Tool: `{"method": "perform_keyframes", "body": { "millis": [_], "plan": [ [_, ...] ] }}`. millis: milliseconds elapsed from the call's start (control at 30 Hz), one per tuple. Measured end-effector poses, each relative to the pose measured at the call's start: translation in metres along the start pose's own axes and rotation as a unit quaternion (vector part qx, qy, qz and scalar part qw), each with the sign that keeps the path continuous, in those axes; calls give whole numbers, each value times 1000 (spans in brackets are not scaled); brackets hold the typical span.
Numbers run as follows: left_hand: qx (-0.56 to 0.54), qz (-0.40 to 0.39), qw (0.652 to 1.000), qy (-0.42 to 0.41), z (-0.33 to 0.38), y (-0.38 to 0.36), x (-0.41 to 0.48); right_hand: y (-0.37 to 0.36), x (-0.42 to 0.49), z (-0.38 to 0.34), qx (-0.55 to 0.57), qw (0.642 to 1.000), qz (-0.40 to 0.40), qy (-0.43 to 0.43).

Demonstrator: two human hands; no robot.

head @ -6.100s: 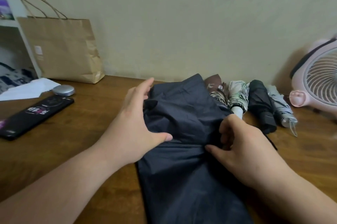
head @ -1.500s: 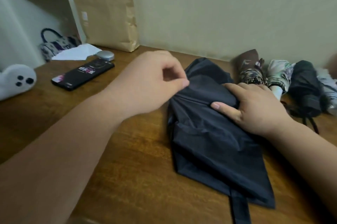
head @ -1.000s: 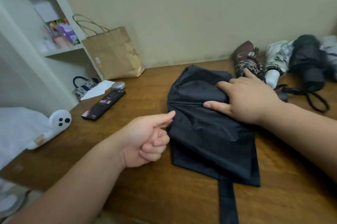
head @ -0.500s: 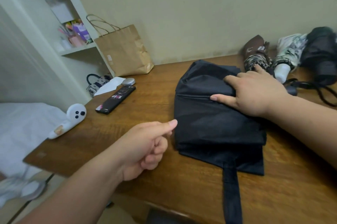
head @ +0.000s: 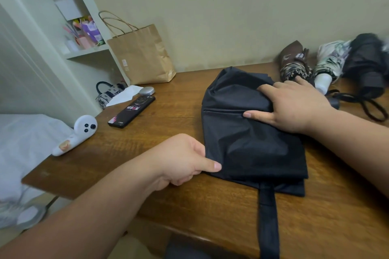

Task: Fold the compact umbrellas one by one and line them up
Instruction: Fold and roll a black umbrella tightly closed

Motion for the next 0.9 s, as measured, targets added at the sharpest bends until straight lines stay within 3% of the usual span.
{"method": "perform_keyframes", "body": {
  "millis": [267,467,600,667,700,767,833,900],
  "plan": [
    [131,27,991,2,4,8,-6,0,2,2,10,1000,-3,6],
    [157,172,972,-44,9,2,-5,0,2,2,14,1000,-7,5],
    [219,135,966,-27,16,5,-7,1,2,2,17,1000,-15,0],
    [256,151,954,-26,17,5,-8,1,1,2,17,1000,-16,-1],
    [275,196,939,-63,19,6,-9,2,2,2,17,1000,-18,-2],
    [328,295,872,-210,28,6,-7,2,2,2,17,1000,-21,-2],
    [390,285,815,-320,41,5,7,3,1,2,12,1000,-19,-1],
    [468,223,784,-340,54,5,32,5,0,0,7,1000,-19,0]
  ]
}}
Point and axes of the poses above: each hand's wrist, its own x-axis towards the middle knuckle, its own y-axis out of the back of the hand, z = x × y, the point moved 2 cm from there along x, towards the middle knuckle, and after that the axes turned 1 degree about y, right-handed, at the moved point
